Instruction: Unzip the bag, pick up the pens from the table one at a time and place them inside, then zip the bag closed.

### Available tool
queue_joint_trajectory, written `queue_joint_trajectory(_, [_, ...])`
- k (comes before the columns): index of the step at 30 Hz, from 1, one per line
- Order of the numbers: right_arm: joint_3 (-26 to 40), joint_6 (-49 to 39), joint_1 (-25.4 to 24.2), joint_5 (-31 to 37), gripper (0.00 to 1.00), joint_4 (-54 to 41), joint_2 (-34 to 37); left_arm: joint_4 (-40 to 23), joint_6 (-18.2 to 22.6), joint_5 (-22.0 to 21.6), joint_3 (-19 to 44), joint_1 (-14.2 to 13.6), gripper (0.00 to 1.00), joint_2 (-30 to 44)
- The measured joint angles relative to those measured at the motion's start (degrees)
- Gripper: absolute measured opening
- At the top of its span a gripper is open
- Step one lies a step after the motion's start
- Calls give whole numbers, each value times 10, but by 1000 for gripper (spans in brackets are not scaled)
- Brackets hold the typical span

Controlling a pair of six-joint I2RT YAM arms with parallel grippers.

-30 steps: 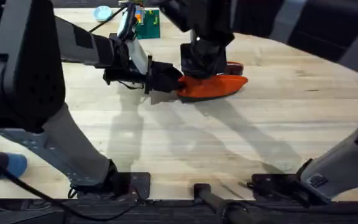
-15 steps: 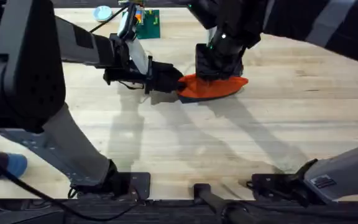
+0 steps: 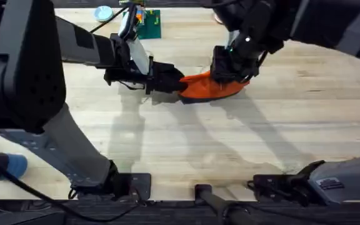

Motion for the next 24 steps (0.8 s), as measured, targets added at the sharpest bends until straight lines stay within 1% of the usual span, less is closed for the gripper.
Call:
queue_joint_trajectory(8, [-26,-12,-28,-17,32,9,-19,0,-4,0,0,0,42,0])
queue_joint_trajectory(13, [-56,-16,-50,-33,33,28,-38,0,-4,0,0,-1,41,0])
queue_joint_trajectory(19, [-110,-28,-88,-57,33,42,-84,1,-7,0,0,-3,42,0])
queue_joint_trajectory(24, [-134,-56,-132,-63,33,38,-115,4,-11,0,0,-3,41,0])
